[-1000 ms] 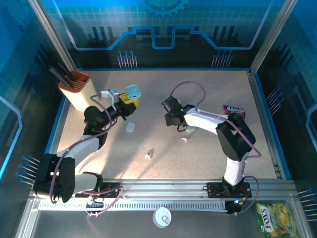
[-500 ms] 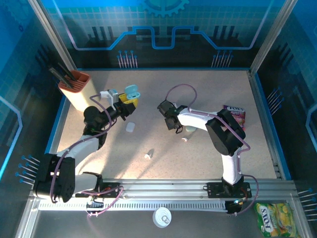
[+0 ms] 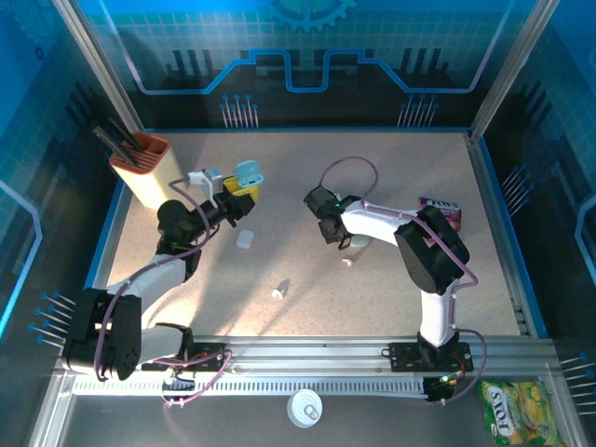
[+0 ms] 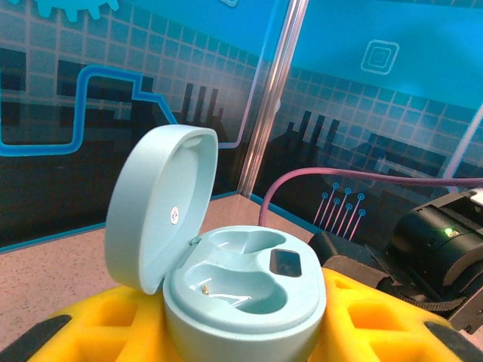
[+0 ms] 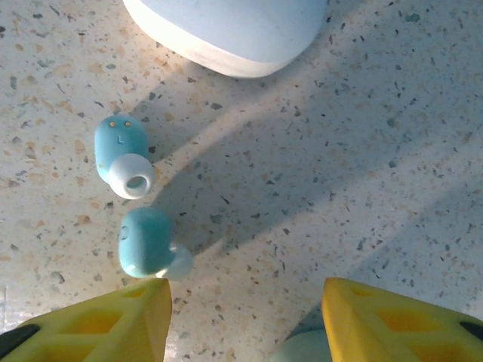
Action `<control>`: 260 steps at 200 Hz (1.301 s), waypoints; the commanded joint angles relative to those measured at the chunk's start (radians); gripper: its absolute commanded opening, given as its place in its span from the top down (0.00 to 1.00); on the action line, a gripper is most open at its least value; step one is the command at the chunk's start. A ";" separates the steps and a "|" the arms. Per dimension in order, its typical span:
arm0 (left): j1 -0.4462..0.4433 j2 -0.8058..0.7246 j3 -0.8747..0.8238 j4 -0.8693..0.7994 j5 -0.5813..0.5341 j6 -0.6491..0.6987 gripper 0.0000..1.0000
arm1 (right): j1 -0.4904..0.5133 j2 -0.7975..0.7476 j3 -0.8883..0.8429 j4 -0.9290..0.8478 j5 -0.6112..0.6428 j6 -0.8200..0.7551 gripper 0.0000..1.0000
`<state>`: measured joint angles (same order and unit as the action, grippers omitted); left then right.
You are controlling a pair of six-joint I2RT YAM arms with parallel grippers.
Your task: Insert the wireless bluetooth earbuds into the charging case
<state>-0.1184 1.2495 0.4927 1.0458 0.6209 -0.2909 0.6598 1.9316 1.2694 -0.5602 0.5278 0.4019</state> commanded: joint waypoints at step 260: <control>0.118 -0.027 -0.016 -0.025 -0.156 -0.051 0.61 | 0.095 0.233 0.305 -0.222 0.156 -0.179 0.68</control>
<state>-0.0101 1.2461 0.4725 1.0142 0.4599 -0.3637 0.7582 2.1471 1.5471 -0.7395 0.6773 0.2283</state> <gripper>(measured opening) 0.391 0.336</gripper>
